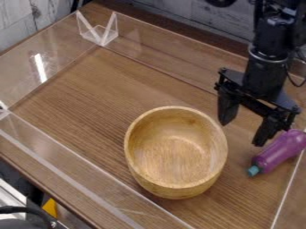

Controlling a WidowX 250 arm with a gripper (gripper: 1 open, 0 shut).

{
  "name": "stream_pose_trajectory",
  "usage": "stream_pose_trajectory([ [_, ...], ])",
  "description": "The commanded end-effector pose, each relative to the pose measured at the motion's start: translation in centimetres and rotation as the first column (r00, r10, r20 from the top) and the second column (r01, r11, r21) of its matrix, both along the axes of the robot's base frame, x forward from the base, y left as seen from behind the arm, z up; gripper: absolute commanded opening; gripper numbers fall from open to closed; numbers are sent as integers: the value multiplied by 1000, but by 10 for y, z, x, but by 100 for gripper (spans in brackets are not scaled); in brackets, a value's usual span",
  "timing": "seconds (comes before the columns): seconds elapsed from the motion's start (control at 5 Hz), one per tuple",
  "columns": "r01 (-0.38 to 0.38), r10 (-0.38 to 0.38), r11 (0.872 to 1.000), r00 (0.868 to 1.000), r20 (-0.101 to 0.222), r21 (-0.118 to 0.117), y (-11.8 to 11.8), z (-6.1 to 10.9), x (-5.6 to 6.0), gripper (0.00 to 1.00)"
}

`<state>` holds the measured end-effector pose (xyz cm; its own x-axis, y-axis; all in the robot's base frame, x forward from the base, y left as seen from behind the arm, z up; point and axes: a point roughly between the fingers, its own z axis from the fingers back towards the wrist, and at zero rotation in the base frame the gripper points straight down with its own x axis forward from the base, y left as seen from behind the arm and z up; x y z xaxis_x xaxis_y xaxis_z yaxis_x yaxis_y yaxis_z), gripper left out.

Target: Put the purple eggplant in the brown bowl

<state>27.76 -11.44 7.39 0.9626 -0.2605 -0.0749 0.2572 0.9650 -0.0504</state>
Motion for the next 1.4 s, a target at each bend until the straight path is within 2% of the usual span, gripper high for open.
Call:
stream_pose_trajectory([
  [0.0, -31, 32, 999, 998, 60, -28, -16, 19, 9, 100],
  [0.4, 27, -25, 999, 998, 60, -32, -24, 17, 34, 100],
  [0.8, -50, 52, 998, 998, 46, -38, -29, 9, 27, 100],
  [1.2, -96, 97, 995, 995, 34, -39, -28, 4, 32, 100],
])
